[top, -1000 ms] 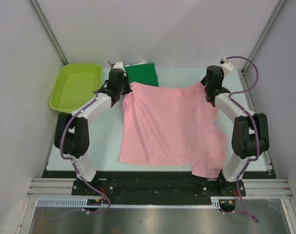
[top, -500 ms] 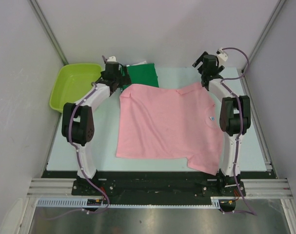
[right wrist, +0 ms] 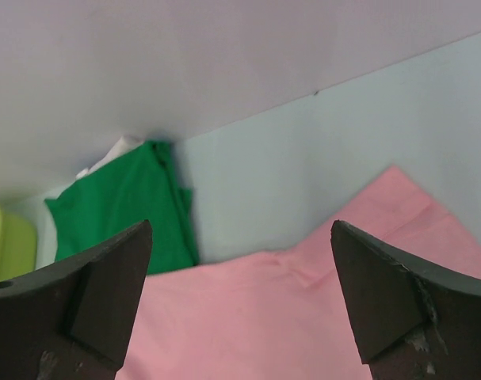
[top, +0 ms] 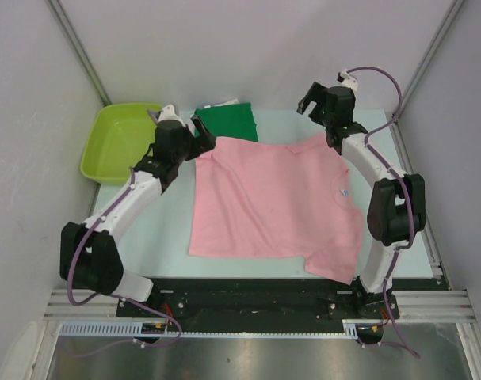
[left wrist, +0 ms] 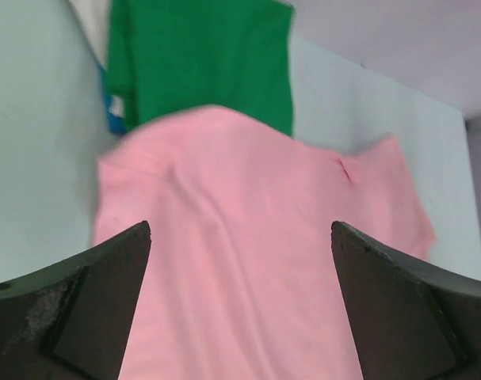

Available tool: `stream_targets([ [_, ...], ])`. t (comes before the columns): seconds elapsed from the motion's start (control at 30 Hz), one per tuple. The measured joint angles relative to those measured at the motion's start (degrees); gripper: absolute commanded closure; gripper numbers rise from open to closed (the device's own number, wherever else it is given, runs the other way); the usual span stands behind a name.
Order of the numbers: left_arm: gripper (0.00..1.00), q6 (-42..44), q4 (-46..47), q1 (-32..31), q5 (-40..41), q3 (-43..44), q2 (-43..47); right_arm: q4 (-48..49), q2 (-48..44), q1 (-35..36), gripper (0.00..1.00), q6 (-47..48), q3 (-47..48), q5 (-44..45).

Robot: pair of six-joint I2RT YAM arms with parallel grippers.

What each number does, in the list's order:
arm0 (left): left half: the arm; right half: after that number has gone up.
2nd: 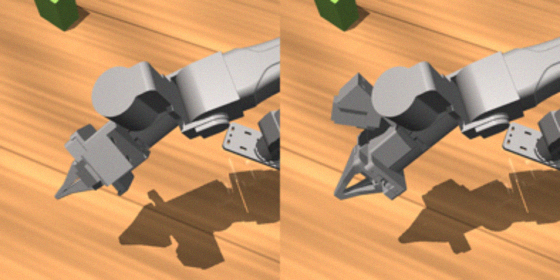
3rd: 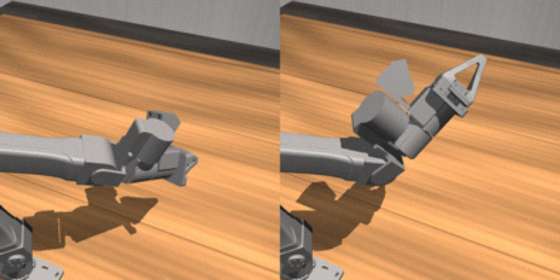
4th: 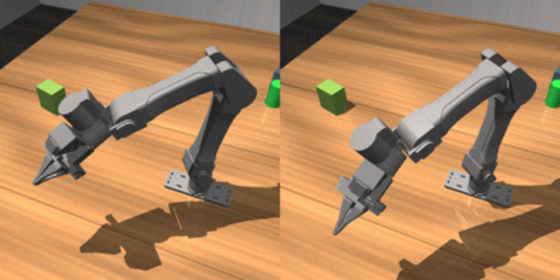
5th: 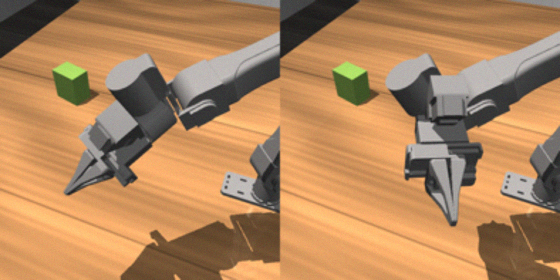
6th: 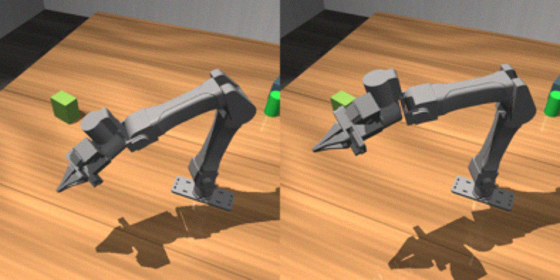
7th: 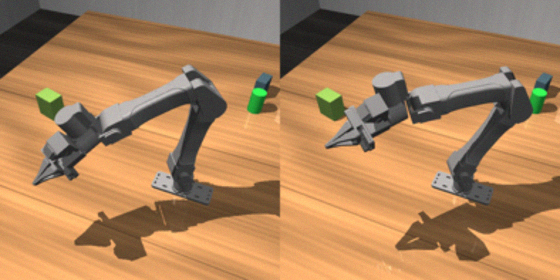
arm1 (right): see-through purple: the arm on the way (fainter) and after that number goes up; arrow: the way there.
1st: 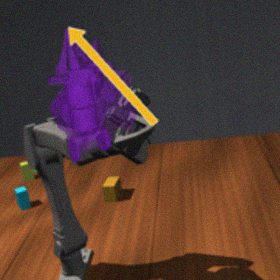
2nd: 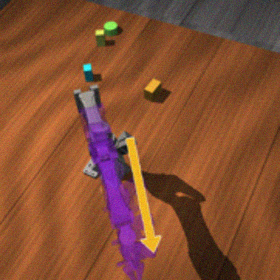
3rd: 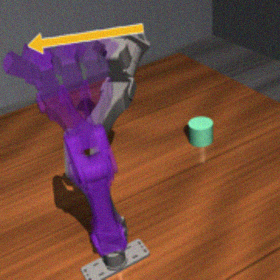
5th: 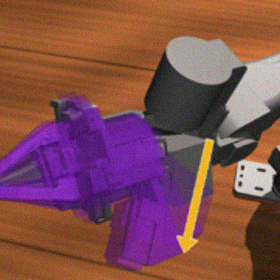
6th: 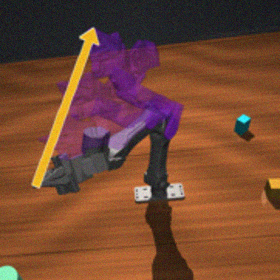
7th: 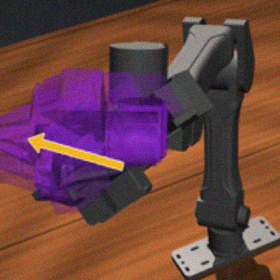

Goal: Fold and stack the t-shirts
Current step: Flatten the tshirt out

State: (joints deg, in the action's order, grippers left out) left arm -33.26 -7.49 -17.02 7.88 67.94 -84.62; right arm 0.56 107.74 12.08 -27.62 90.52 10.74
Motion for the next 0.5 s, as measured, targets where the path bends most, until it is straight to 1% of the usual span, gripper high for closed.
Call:
stream_targets([
  [0.1, 0.0, -2.47, 3.82, -3.15, -4.15, -5.92, 2.84, -0.87, 0.66, -0.46, 0.0, -1.36, -0.98, -8.79],
  [0.23, 0.0, -5.6, 9.68, -6.01, -8.66, -15.78, 2.95, -0.37, 4.02, -2.1, 0.0, -5.64, -4.76, -18.36],
  [0.3, 0.0, -6.84, 11.34, -7.17, -9.77, -20.2, 2.89, -0.07, 6.73, -2.58, 0.0, -7.65, -5.84, -21.35],
  [0.4, 0.0, -7.85, 13.86, -8.57, -11.08, -23.34, 2.58, 0.98, 10.8, -3.21, 0.0, -10.73, -7.04, -24.87],
  [0.5, 0.0, -8.41, 16.98, -9.57, -11.5, -23.71, 1.97, 2.86, 13.55, -3.26, 0.0, -13.57, -7.26, -27.63],
])
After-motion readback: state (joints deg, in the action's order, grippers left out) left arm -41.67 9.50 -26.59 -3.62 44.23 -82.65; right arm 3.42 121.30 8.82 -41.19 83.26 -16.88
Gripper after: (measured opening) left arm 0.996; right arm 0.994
